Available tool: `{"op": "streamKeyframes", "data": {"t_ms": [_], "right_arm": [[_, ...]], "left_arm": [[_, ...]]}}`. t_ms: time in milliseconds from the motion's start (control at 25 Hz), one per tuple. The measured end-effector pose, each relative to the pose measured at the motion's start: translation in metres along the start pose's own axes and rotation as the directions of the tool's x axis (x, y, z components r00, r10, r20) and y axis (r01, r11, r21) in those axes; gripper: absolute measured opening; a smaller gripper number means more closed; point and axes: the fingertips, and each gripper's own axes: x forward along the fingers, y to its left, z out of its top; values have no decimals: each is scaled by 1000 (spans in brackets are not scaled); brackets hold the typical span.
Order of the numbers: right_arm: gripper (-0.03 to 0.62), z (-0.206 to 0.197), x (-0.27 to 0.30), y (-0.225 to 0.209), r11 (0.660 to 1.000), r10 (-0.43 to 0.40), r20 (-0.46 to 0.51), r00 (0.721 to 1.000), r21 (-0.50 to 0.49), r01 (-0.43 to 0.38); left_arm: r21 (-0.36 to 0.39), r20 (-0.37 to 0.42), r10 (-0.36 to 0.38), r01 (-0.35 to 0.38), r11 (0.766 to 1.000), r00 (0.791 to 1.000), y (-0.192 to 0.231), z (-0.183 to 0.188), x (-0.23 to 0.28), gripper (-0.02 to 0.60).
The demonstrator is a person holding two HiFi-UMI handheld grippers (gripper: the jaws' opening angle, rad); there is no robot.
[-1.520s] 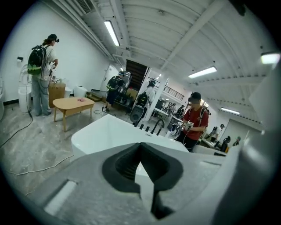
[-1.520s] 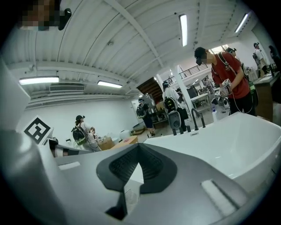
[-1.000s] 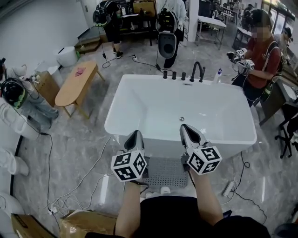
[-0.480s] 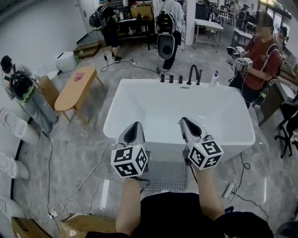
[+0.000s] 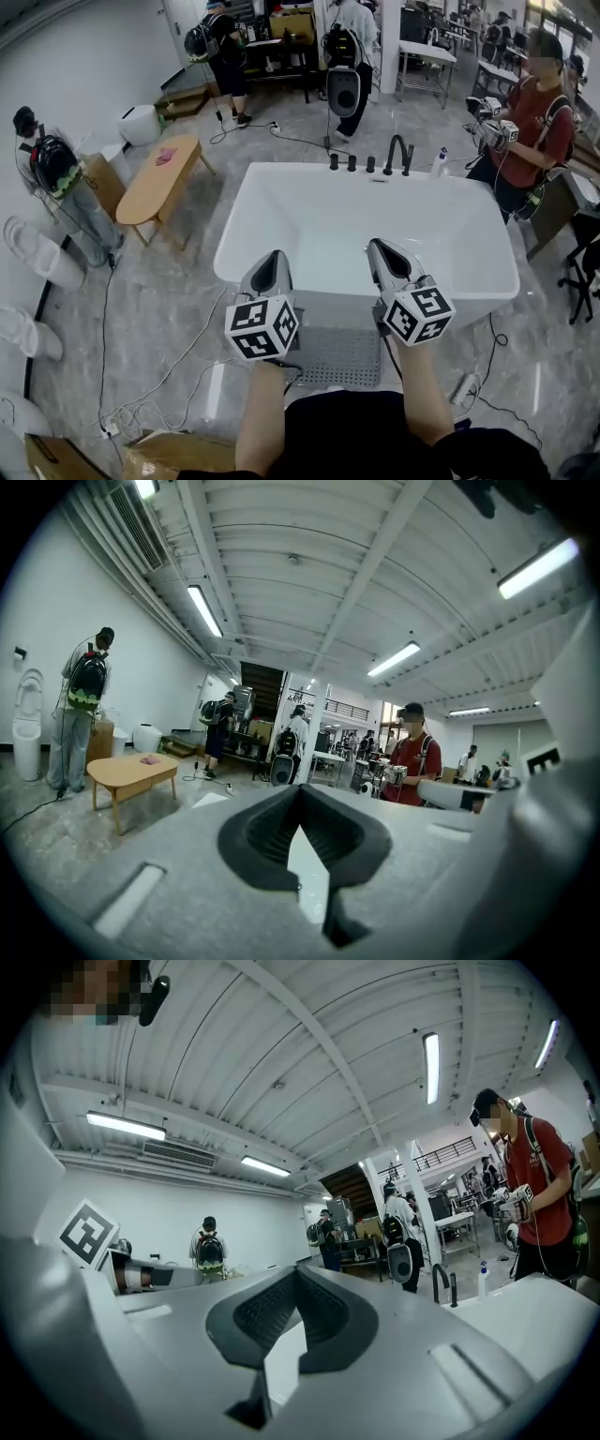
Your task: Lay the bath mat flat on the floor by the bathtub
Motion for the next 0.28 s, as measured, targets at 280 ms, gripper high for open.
{"op": "streamKeyframes", "data": {"t_ms": [280], "right_arm": [[6, -15, 14, -1, 1000, 26, -24, 999, 9, -26]], "left_arm": [[-9, -21, 10, -10, 1000, 1000, 12, -13, 9, 5]]}}
